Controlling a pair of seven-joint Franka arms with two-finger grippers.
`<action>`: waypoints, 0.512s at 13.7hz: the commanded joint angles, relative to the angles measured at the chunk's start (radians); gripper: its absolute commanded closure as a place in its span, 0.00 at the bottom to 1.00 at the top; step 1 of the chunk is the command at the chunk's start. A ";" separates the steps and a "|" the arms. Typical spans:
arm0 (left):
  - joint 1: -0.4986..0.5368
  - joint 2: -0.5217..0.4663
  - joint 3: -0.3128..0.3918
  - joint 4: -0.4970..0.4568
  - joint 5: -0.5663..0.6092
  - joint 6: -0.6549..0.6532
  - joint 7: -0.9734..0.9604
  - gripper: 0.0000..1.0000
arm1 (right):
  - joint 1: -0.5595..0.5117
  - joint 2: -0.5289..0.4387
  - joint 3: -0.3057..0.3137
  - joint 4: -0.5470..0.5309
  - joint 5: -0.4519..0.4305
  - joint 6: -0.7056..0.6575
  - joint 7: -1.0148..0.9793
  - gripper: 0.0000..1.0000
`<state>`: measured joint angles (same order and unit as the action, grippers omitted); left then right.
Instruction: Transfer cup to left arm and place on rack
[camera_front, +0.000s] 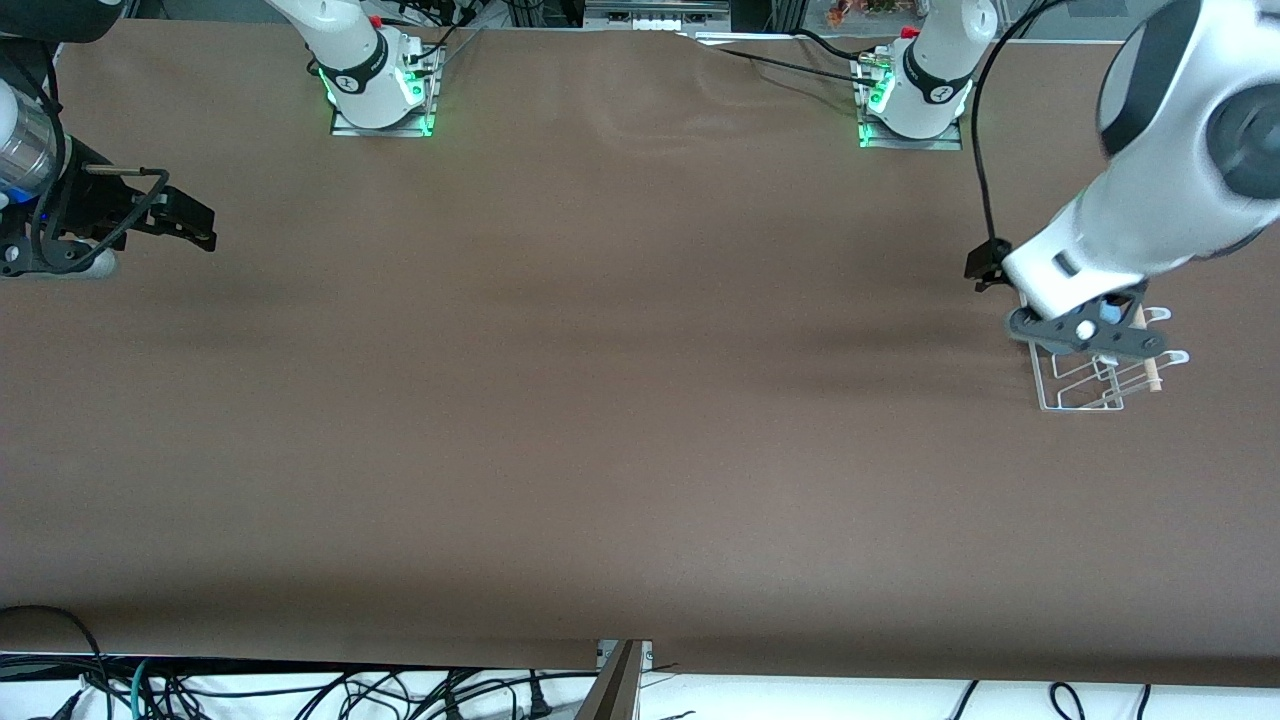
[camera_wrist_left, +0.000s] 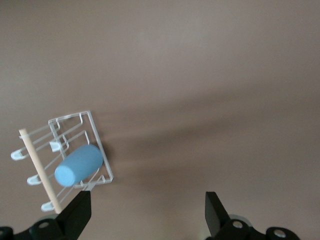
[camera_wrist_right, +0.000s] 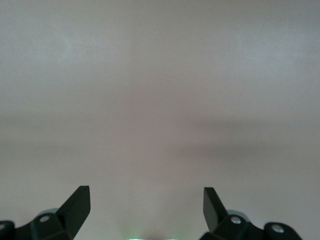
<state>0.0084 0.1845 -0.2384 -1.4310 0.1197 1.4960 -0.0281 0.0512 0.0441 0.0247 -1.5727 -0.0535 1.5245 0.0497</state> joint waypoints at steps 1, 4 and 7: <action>0.016 -0.167 0.057 -0.185 -0.095 0.124 -0.001 0.00 | -0.013 0.002 0.007 0.011 -0.002 0.002 -0.019 0.00; 0.018 -0.255 0.093 -0.333 -0.118 0.184 -0.001 0.00 | -0.013 0.002 0.007 0.011 -0.002 0.002 -0.019 0.00; 0.019 -0.298 0.142 -0.381 -0.186 0.196 0.014 0.00 | -0.013 0.002 0.008 0.011 -0.002 0.002 -0.019 0.00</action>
<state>0.0244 -0.0522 -0.1135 -1.7472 -0.0352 1.6570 -0.0265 0.0511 0.0446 0.0247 -1.5725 -0.0535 1.5248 0.0493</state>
